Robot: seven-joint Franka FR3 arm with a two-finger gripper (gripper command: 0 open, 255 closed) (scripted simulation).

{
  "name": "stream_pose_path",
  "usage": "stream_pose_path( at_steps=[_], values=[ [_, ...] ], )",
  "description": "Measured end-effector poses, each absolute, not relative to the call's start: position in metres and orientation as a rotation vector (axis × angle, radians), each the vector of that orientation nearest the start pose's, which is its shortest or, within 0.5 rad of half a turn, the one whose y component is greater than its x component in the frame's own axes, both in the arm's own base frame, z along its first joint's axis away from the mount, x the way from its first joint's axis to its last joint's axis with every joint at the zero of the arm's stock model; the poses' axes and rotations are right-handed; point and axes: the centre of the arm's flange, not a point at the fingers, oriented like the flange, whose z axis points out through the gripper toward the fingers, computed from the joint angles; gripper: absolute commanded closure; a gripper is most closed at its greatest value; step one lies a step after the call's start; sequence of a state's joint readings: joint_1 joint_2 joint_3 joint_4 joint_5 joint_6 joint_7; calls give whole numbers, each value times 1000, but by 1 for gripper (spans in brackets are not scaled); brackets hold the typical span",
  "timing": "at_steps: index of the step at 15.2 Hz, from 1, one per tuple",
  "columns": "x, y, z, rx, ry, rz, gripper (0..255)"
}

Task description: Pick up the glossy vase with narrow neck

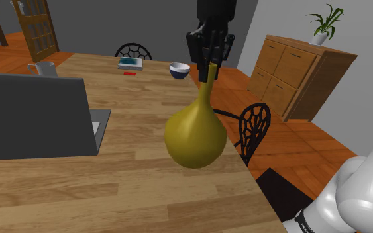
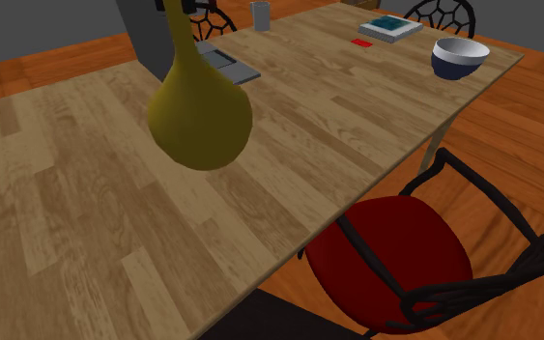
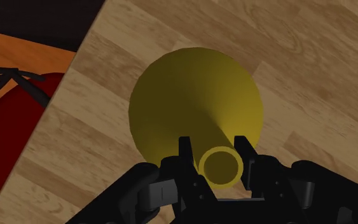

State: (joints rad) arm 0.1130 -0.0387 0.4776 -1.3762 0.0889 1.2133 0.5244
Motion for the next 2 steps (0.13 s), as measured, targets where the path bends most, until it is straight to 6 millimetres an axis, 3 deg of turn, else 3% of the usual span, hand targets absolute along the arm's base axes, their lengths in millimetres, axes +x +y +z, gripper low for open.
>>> stream_pose_path(
  at_steps=[2],
  values=[
    [405, 294, 711, -3141, -142, 228, 255]
  ],
)
